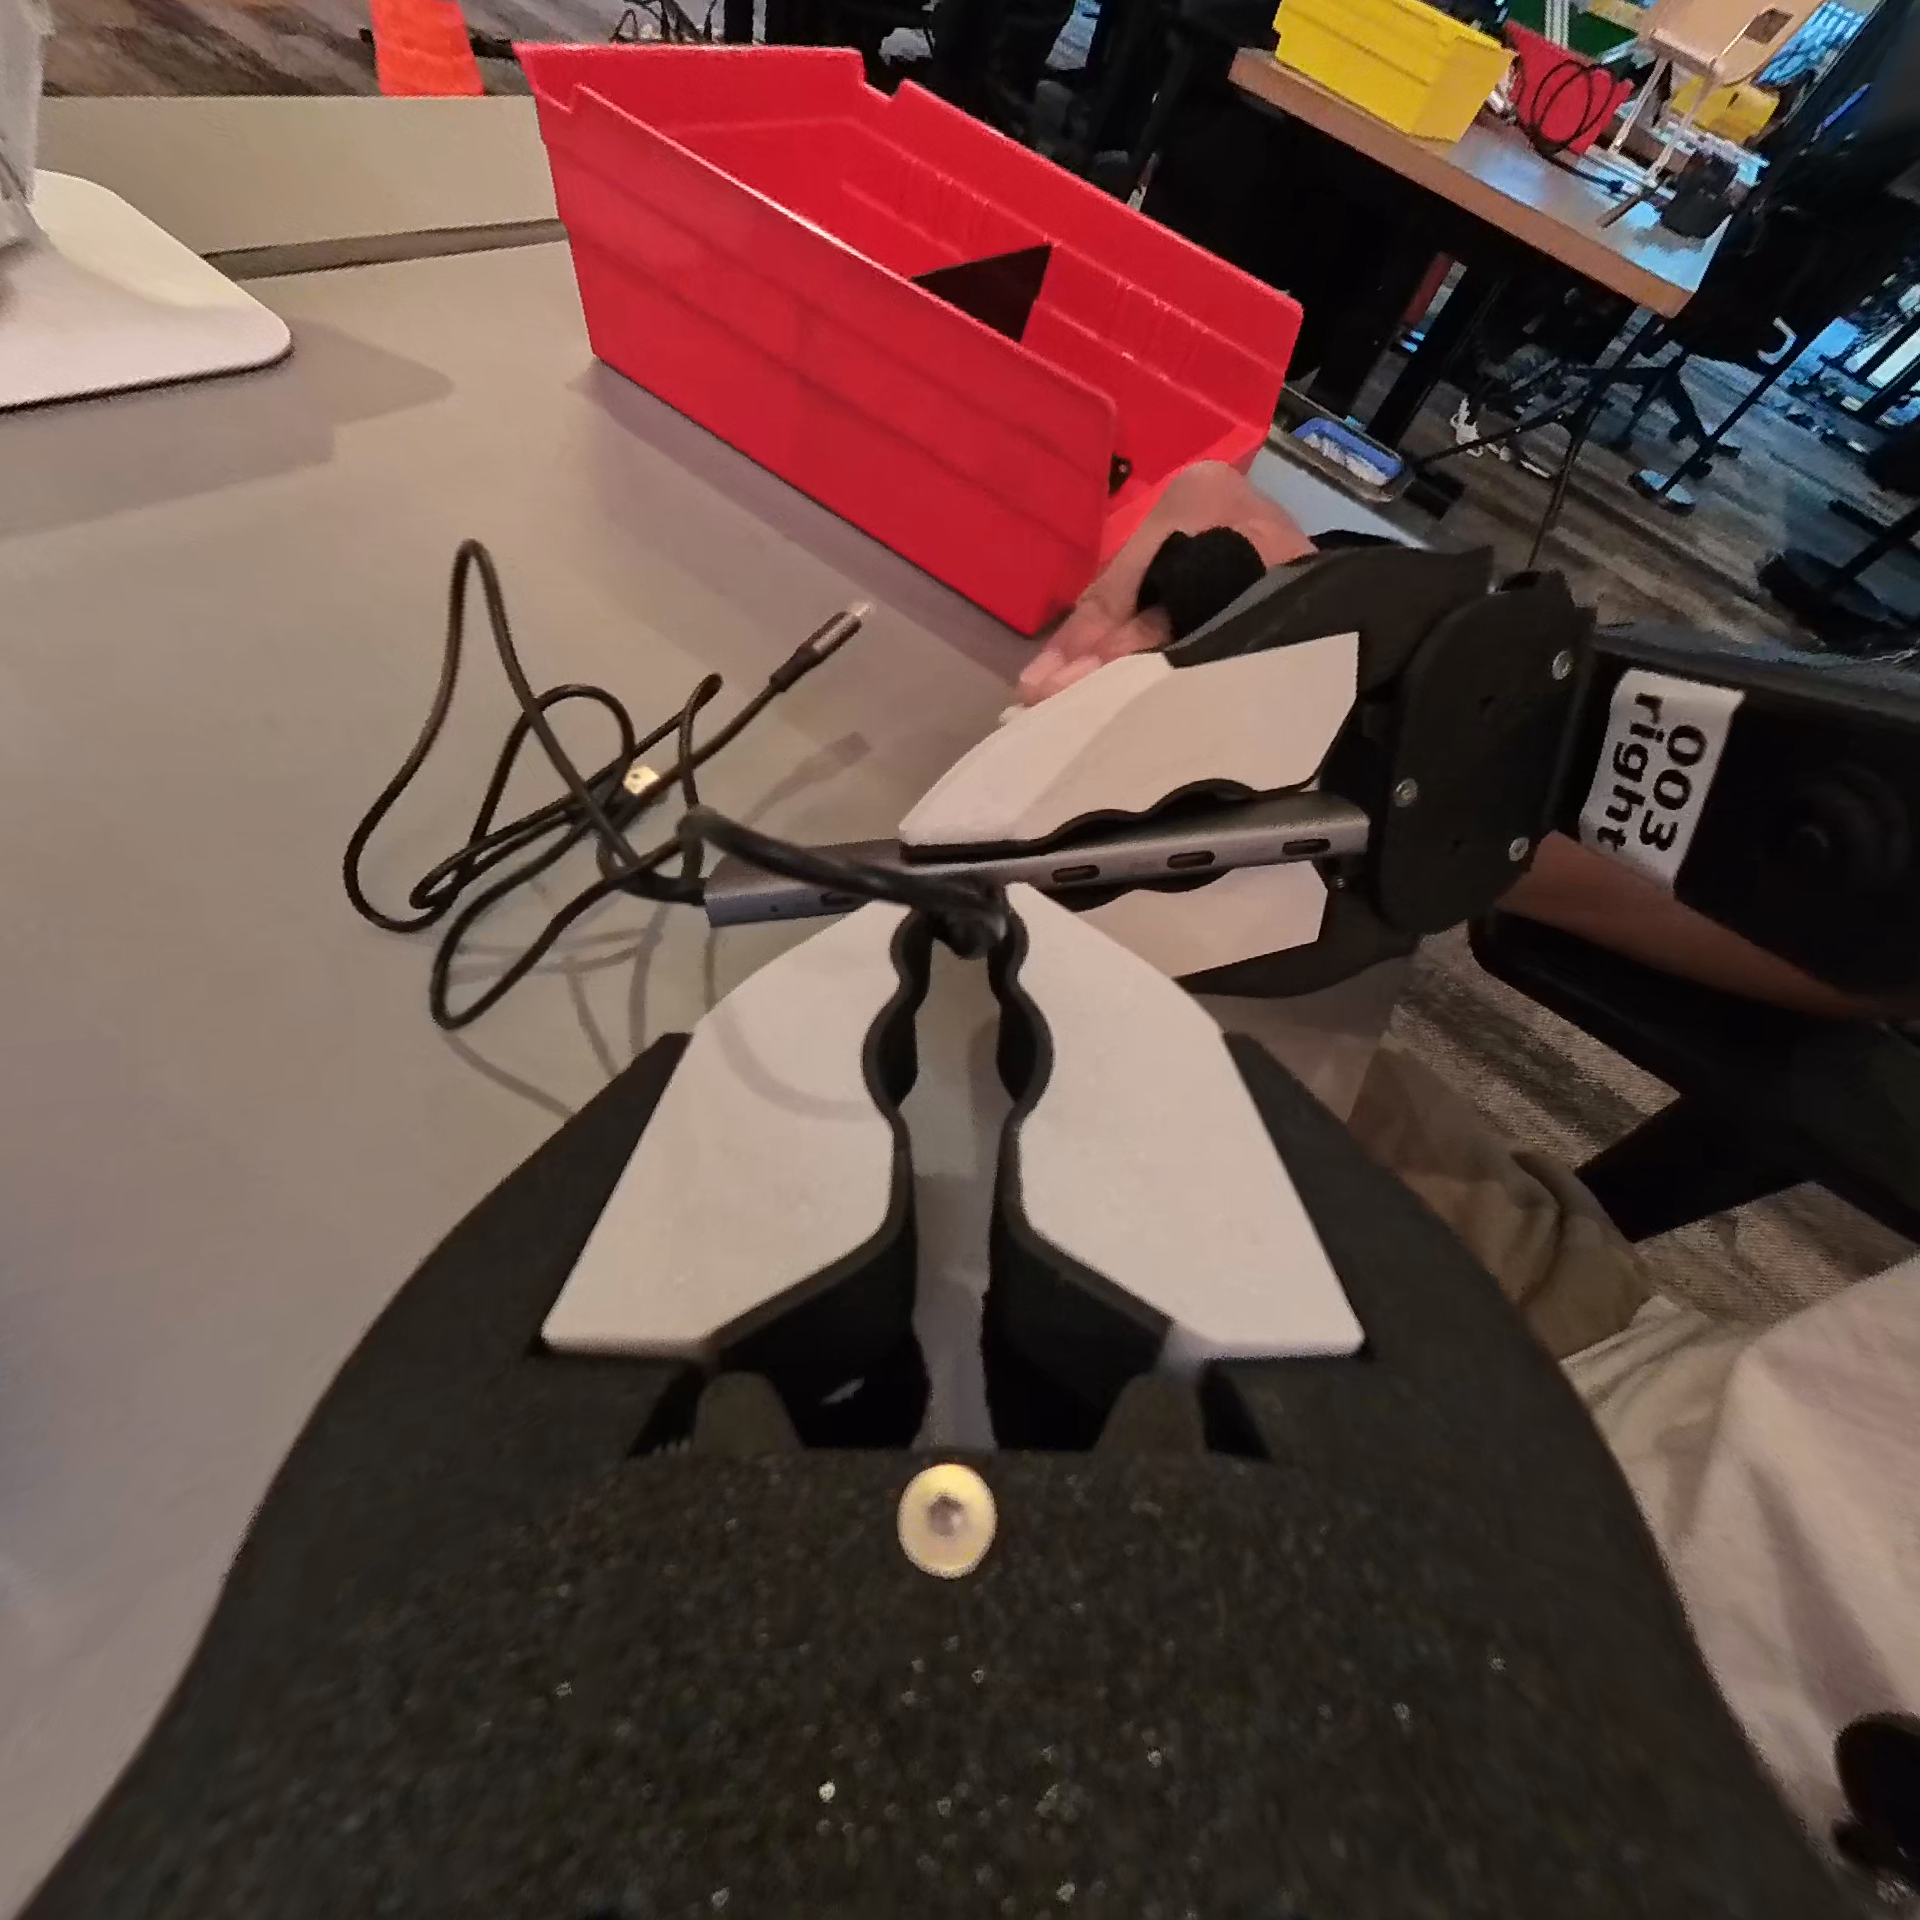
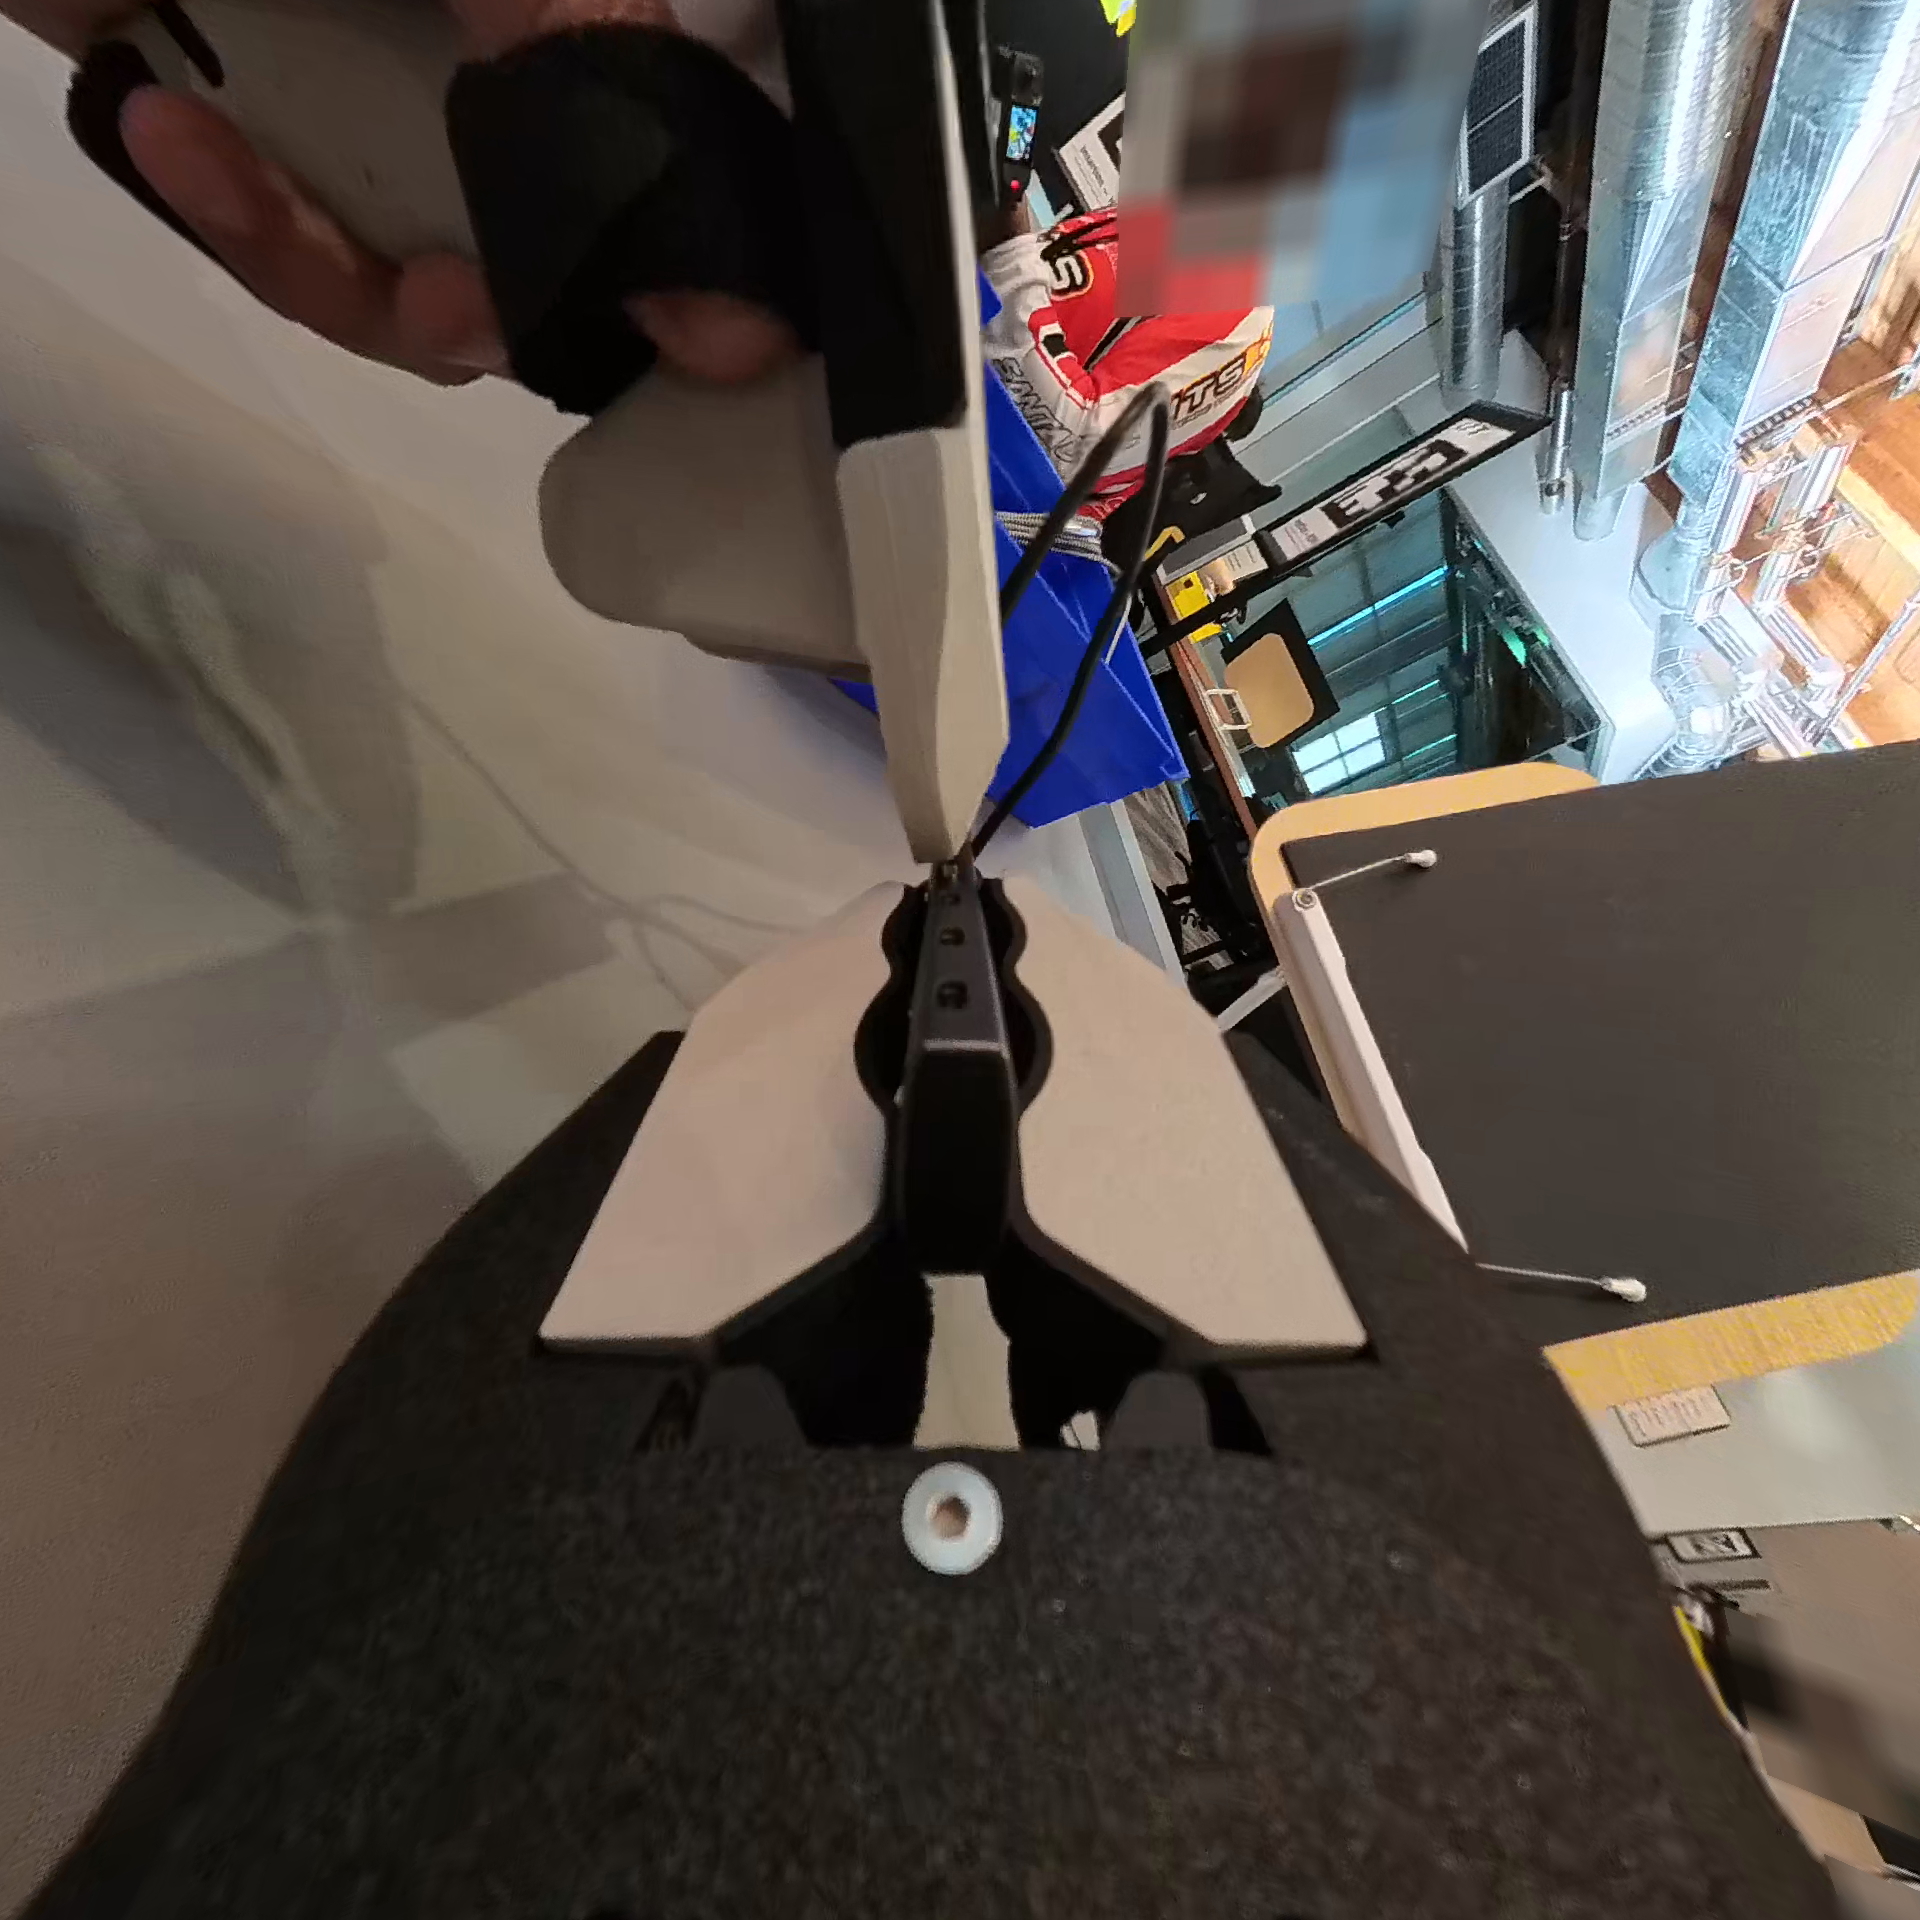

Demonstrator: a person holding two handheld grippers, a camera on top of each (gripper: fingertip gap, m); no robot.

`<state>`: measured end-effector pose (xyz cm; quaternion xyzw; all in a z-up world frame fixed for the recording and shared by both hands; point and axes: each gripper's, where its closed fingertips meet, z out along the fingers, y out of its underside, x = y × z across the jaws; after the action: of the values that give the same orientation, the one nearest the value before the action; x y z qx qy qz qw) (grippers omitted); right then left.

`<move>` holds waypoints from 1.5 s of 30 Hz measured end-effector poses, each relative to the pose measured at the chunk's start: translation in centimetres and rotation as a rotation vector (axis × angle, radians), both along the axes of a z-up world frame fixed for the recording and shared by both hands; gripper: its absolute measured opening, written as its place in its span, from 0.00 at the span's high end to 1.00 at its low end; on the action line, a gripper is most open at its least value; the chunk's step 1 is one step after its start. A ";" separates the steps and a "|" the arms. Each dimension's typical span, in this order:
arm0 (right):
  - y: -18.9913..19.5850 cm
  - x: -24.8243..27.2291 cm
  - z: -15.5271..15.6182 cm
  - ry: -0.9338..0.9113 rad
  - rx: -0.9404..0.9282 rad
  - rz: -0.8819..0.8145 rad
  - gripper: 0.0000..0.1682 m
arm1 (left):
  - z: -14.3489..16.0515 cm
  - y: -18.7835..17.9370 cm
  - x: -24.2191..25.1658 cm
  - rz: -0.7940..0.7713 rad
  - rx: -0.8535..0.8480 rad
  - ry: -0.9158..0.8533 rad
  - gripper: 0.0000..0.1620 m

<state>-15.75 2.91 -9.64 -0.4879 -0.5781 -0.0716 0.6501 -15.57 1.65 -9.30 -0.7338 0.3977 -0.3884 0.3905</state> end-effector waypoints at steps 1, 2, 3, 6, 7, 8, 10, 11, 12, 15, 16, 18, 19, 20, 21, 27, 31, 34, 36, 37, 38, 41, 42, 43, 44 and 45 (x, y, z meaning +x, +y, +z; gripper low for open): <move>0.0 0.0 -0.1 -0.010 -0.001 -0.007 0.93 | -0.1 0.0 -0.1 -0.002 -0.015 -0.007 0.94; 0.1 -0.1 -0.1 -0.015 -0.001 -0.013 0.93 | -0.1 0.0 -0.1 -0.002 -0.021 -0.014 0.94; 0.1 -0.1 -0.1 -0.016 -0.003 -0.017 0.93 | -0.1 0.0 -0.1 -0.005 -0.018 -0.015 0.94; 0.1 -0.1 -0.1 -0.019 -0.007 -0.027 0.93 | -0.1 0.0 -0.2 -0.006 0.007 -0.011 0.94; 0.1 -0.1 -0.2 -0.015 -0.019 -0.033 0.93 | -0.1 0.0 -0.2 -0.006 0.004 -0.015 0.94; 0.1 -0.1 -0.2 -0.015 -0.025 -0.037 0.93 | -0.2 -0.1 -0.2 -0.008 -0.001 -0.020 0.94; 0.0 -0.1 -0.5 -0.027 -0.034 -0.028 0.93 | -0.5 -0.2 -0.2 -0.009 0.005 -0.010 0.94; 0.0 -0.1 -0.5 -0.029 -0.035 -0.023 0.93 | -0.5 -0.2 -0.3 -0.010 0.019 -0.002 0.94; 0.0 -0.1 -0.5 -0.029 -0.034 -0.026 0.93 | -0.5 -0.2 -0.3 -0.009 0.026 0.003 0.94; 0.0 -0.1 -0.7 -0.035 -0.039 -0.030 0.93 | -0.7 -0.1 -0.4 -0.006 -0.005 -0.004 0.94; 0.0 -0.2 -0.7 -0.041 -0.037 -0.028 0.93 | -0.7 -0.1 -0.4 -0.007 -0.013 -0.006 0.94; 0.0 -0.3 -0.8 -0.045 -0.034 -0.030 0.93 | -0.8 -0.1 -0.5 -0.004 0.000 0.005 0.94; 0.1 -0.3 -0.8 -0.052 -0.029 -0.030 0.93 | -0.8 -0.1 -0.5 -0.002 0.012 0.017 0.94; 0.1 -0.3 -0.8 -0.056 -0.026 -0.034 0.93 | -0.8 -0.1 -0.6 0.002 0.019 0.022 0.94; 0.1 -0.4 -0.8 -0.060 -0.024 -0.035 0.93 | -0.8 -0.1 -0.7 0.004 0.019 0.024 0.94; 0.0 -0.4 -1.1 -0.078 -0.030 -0.028 0.93 | -1.0 -0.1 -0.8 0.002 0.031 0.049 0.94; 0.0 -0.4 -1.3 -0.070 -0.045 -0.033 0.93 | -1.4 -0.1 -0.7 -0.026 -0.022 0.049 0.94; 0.2 -0.5 -1.7 -0.058 -0.042 -0.030 0.93 | -1.9 0.0 -0.6 -0.038 -0.076 0.027 0.94; 0.2 -0.5 -1.6 -0.049 -0.023 -0.030 0.92 | -1.9 0.0 -0.6 -0.039 -0.086 0.021 0.94; 0.1 -0.6 -1.6 -0.049 -0.016 -0.023 0.91 | -1.9 -0.1 -0.6 -0.043 -0.087 0.020 0.94; -0.1 -0.6 -1.6 -0.053 -0.020 -0.014 0.92 | -1.8 -0.1 -0.6 -0.046 -0.086 0.018 0.94; -0.4 -0.5 -1.5 -0.070 -0.013 0.008 0.93 | -1.6 -0.3 -0.4 -0.059 -0.096 0.001 0.94; -0.3 -0.5 -1.6 -0.077 -0.039 0.006 0.93 | -1.7 -0.3 -0.4 -0.058 -0.105 -0.002 0.94; -0.4 -0.5 -1.7 -0.079 -0.065 0.003 0.93 | -1.7 -0.4 -0.5 -0.058 -0.116 -0.010 0.94; -0.4 -0.3 -1.6 -0.082 -0.054 -0.002 0.93 | -1.3 -0.3 -0.6 -0.052 -0.117 -0.032 0.94; 0.6 0.9 -2.1 -0.134 -0.048 -0.084 0.93 | -0.1 0.3 -1.2 -0.024 -0.098 -0.076 0.94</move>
<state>-14.81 3.52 -11.75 -0.5212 -0.6008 -0.1175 0.5946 -16.81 1.97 -9.36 -0.7318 0.3719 -0.4399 0.3642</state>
